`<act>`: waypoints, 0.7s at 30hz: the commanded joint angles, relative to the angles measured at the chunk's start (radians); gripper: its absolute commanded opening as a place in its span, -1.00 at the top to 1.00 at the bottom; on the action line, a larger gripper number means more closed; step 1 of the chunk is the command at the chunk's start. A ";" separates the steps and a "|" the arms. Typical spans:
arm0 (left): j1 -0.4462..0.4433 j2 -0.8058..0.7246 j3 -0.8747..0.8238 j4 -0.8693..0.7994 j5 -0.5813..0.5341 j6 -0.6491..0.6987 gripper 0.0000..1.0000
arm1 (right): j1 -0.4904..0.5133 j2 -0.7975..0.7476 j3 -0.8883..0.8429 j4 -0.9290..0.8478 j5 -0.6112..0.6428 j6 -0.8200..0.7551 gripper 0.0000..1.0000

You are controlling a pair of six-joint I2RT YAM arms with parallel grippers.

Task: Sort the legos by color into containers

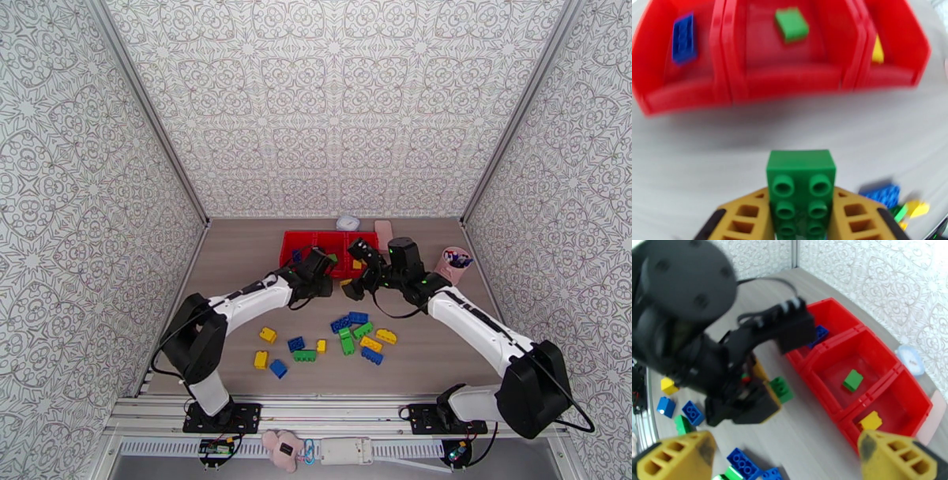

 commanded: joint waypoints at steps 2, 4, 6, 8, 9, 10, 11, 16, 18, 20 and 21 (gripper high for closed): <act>0.054 0.103 0.120 0.028 0.020 0.033 0.38 | -0.013 -0.025 -0.031 0.045 0.049 0.034 -1.00; 0.076 0.145 0.175 0.027 0.034 0.040 0.38 | -0.013 -0.025 -0.034 0.047 0.054 0.036 -1.00; 0.094 0.185 0.230 0.029 0.042 0.051 0.38 | -0.014 -0.027 -0.043 0.053 0.058 0.038 -1.00; 0.110 0.231 0.300 0.015 0.047 0.063 0.38 | -0.014 -0.024 -0.047 0.053 0.061 0.038 -0.99; 0.116 0.252 0.331 0.006 0.052 0.069 0.37 | -0.013 -0.025 -0.049 0.054 0.061 0.038 -0.99; 0.121 0.273 0.368 -0.006 0.055 0.075 0.37 | -0.014 -0.027 -0.054 0.055 0.063 0.039 -1.00; 0.126 0.295 0.400 -0.016 0.056 0.080 0.37 | -0.013 -0.029 -0.055 0.057 0.063 0.041 -0.99; 0.141 0.365 0.520 -0.042 0.054 0.104 0.36 | -0.015 -0.034 -0.070 0.063 0.068 0.042 -1.00; 0.148 0.391 0.558 -0.052 0.052 0.108 0.35 | -0.015 -0.034 -0.070 0.063 0.069 0.042 -1.00; 0.156 0.412 0.589 -0.064 0.057 0.111 0.31 | -0.013 -0.033 -0.069 0.060 0.068 0.038 -1.00; 0.156 0.416 0.594 -0.063 0.058 0.111 0.28 | -0.013 -0.033 -0.068 0.057 0.070 0.036 -1.00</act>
